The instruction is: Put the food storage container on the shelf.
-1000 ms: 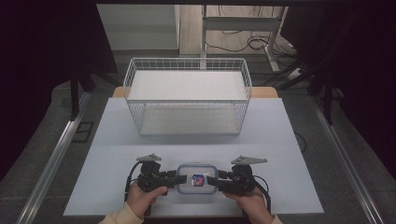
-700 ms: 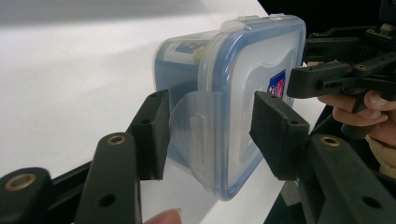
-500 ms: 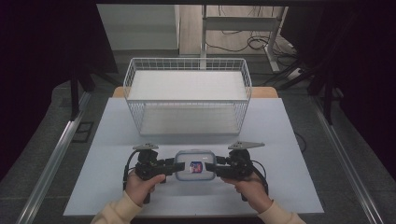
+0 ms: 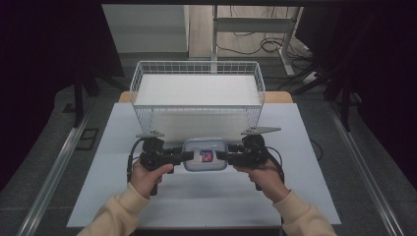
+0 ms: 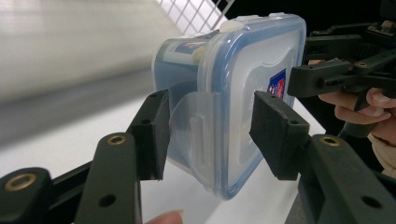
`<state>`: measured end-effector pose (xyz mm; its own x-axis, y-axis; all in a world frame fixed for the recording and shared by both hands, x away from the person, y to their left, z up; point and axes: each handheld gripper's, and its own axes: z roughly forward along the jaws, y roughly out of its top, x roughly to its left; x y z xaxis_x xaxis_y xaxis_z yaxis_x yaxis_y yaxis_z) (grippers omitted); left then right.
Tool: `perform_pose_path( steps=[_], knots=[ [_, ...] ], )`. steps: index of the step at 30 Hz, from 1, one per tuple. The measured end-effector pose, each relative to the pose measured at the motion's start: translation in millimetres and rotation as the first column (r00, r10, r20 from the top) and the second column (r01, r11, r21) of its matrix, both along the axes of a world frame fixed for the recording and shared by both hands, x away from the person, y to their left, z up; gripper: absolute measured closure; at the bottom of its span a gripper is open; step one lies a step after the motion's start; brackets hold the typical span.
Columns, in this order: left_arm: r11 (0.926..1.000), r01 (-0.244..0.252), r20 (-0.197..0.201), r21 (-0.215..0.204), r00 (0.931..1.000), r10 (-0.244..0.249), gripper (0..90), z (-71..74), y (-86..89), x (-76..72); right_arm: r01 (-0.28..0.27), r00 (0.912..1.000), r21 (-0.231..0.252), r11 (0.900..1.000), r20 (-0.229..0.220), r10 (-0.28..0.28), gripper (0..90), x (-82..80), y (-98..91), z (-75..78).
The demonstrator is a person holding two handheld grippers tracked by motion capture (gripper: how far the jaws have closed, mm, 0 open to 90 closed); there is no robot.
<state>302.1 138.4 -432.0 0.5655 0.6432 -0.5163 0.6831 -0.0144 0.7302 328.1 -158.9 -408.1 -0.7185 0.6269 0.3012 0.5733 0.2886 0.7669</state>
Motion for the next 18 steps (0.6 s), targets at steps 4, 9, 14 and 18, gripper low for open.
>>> perform_pose_path(
  steps=[4, 9, 14, 18],
  knots=[
    [1.0000, -0.005, 0.021, 0.000, 0.9998, 0.005, 49.0, 13.1, -0.1, 6.0, -0.003, 0.9999, 0.001, 1.0000, 0.017, 0.003, 48.8, 7.4, 0.2, 13.7],
    [0.9999, -0.013, 0.043, -0.006, 0.9990, 0.013, 49.0, 30.5, 0.2, 16.9, -0.009, 0.9993, -0.002, 1.0000, 0.037, 0.009, 48.8, 19.4, 0.8, 33.7],
    [0.9997, -0.023, 0.070, -0.005, 0.9973, 0.023, 49.1, 53.0, 1.1, 29.3, -0.011, 0.9986, 0.010, 0.9999, 0.052, 0.011, 48.7, 33.8, 2.4, 54.6],
    [0.9997, -0.024, 0.083, -0.002, 0.9962, 0.024, 49.0, 72.3, 3.3, 41.4, -0.024, 0.9974, -0.002, 0.9997, 0.068, 0.024, 48.7, 45.7, 3.9, 75.0]
  ],
)
